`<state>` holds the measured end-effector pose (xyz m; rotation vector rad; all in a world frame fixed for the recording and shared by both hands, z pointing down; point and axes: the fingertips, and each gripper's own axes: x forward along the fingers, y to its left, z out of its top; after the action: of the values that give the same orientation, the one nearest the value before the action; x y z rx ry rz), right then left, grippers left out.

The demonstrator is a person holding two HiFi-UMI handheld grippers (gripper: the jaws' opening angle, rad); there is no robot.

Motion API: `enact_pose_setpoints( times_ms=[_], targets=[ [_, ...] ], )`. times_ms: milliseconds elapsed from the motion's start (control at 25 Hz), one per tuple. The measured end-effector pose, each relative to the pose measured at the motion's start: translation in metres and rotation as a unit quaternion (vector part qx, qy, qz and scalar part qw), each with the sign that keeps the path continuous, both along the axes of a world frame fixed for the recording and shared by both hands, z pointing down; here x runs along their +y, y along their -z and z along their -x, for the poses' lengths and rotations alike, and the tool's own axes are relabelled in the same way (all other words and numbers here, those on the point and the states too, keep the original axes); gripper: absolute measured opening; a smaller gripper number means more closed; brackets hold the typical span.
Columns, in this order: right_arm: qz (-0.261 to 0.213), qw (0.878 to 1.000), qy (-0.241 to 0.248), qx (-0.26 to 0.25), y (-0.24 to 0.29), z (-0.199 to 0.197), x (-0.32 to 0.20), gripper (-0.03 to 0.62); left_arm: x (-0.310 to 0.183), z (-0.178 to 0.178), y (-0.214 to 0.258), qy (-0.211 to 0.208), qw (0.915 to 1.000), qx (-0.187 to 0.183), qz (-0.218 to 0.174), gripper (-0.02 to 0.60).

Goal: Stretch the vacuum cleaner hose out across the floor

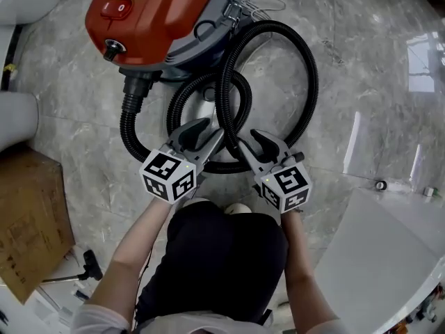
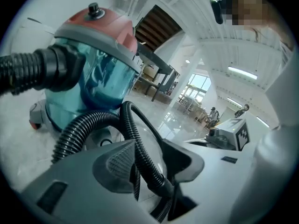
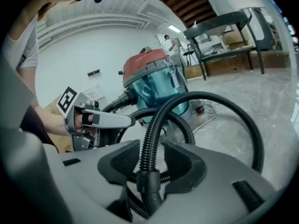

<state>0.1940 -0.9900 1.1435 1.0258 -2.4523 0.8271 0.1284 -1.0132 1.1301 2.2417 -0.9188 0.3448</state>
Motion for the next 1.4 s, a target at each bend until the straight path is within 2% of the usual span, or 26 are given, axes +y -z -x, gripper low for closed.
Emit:
enact_pose_setpoints(
  times_ms=[40,120,240,360,480,640,720,800,920,1040,1120,1160,1280,1400],
  targets=[
    [0.01,1.0,0.02,-0.006,-0.009,0.006,0.0,0.169,0.0,-0.002,-0.006,-0.005,0.9999,0.009,0.009,0.192],
    [0.027,0.998,0.049,-0.017,-0.022,0.016,0.0,0.21,-0.001,-0.005,-0.014,-0.013,0.9992,0.029,0.024,0.247],
    [0.045,0.996,0.078,-0.018,-0.038,0.027,-0.001,0.238,-0.005,-0.012,-0.023,-0.025,0.9983,0.043,0.032,0.319],
    [0.048,0.995,0.089,-0.005,-0.052,0.036,-0.003,0.238,-0.009,-0.021,-0.028,-0.045,0.9976,0.042,0.03,0.35],
    [0.055,0.994,0.097,0.004,-0.066,0.051,-0.008,0.238,-0.011,-0.023,-0.028,-0.049,0.9975,0.047,0.02,0.351],
    [0.05,0.989,0.129,0.041,-0.079,0.07,-0.007,0.229,-0.016,-0.019,-0.03,-0.036,0.9977,0.053,0.019,0.351],
    [0.038,0.991,0.129,0.023,-0.075,0.073,-0.006,0.213,-0.02,-0.016,-0.031,-0.025,0.9979,0.056,0.021,0.351],
    [0.03,0.991,0.124,-0.026,-0.064,0.071,-0.004,0.204,-0.022,-0.015,-0.032,-0.023,0.9978,0.058,0.023,0.351],
    [0.014,0.988,0.139,-0.066,-0.05,0.068,0.006,0.201,-0.022,-0.024,-0.034,-0.048,0.9962,0.065,0.033,0.35],
    [-0.004,0.984,0.169,-0.061,-0.042,0.071,0.02,0.199,-0.016,-0.04,-0.031,-0.088,0.9917,0.086,0.037,0.35],
    [-0.013,0.983,0.176,-0.054,-0.037,0.069,0.023,0.199,-0.016,-0.048,-0.025,-0.099,0.9901,0.096,0.026,0.323],
    [-0.017,0.983,0.177,-0.054,-0.033,0.066,0.023,0.199,-0.017,-0.05,-0.02,-0.1,0.9898,0.1,0.02,0.265],
    [-0.029,0.981,0.181,-0.057,-0.014,0.057,0.02,0.199,-0.02,-0.062,0.003,-0.108,0.9879,0.112,0.002,0.258],
    [-0.041,0.982,0.177,-0.05,0.014,0.048,0.011,0.201,-0.026,-0.076,0.036,-0.127,0.986,0.105,-0.024,0.25]
  ],
)
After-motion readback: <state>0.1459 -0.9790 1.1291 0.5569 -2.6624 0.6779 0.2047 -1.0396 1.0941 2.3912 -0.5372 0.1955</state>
